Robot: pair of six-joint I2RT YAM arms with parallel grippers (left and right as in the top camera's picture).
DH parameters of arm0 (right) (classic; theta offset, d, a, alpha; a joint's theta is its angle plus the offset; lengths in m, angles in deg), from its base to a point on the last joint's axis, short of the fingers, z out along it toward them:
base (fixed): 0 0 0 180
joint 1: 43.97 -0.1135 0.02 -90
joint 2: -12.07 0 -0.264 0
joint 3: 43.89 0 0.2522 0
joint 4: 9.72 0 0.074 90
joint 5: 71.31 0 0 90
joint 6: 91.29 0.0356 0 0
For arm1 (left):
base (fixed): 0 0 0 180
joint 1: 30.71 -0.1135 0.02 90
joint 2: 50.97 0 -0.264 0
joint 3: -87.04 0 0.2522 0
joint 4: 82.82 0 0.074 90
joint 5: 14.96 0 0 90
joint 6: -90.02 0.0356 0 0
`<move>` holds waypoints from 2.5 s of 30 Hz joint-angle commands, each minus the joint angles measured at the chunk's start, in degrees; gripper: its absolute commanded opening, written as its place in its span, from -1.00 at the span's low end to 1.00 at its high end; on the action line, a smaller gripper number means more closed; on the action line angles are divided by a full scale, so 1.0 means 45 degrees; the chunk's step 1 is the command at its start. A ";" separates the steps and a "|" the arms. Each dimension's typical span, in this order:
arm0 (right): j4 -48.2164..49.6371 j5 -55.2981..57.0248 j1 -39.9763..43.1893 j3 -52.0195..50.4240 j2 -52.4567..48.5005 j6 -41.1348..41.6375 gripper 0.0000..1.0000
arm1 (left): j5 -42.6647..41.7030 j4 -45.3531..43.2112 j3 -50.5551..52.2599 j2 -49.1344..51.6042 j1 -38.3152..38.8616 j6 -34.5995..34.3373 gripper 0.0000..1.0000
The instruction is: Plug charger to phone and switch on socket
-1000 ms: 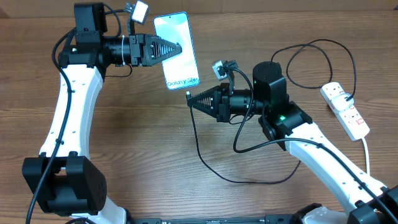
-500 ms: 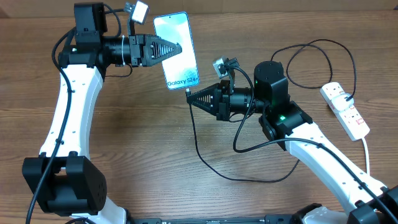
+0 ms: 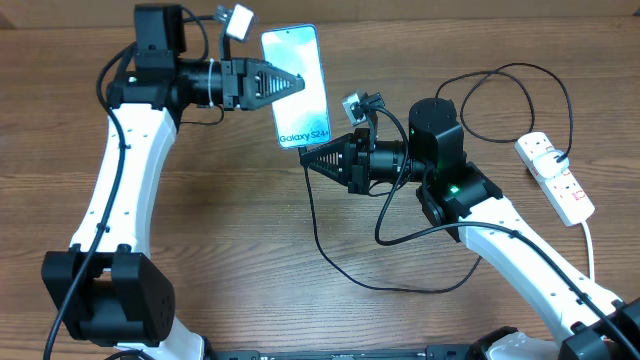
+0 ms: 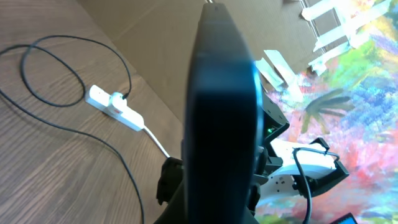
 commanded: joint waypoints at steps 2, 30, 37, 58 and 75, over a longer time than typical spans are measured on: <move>0.0097 -0.0194 0.0029 0.0121 -0.0015 0.0015 -0.92 | -0.0335 -0.0063 -0.0005 -0.0083 0.0087 0.0432 -0.90; -0.0175 -0.0534 0.0379 0.0121 -0.0010 0.0005 -0.92 | 0.0185 -0.0107 -0.0005 -0.0083 -0.0180 0.0427 -0.91; -0.0029 -0.0529 0.0379 0.0121 -0.0015 0.0010 -0.92 | 0.0180 -0.0102 -0.0005 -0.0083 -0.0170 0.0427 -0.91; -0.0049 -0.0350 0.0359 0.0121 -0.0015 0.0063 -0.92 | -0.0146 -0.0107 -0.0005 -0.0083 -0.0175 0.0423 -0.91; -0.0136 -0.0345 0.0350 0.0121 -0.0039 0.0102 -0.92 | -0.0112 -0.0107 -0.0005 -0.0083 -0.0170 0.0423 -0.91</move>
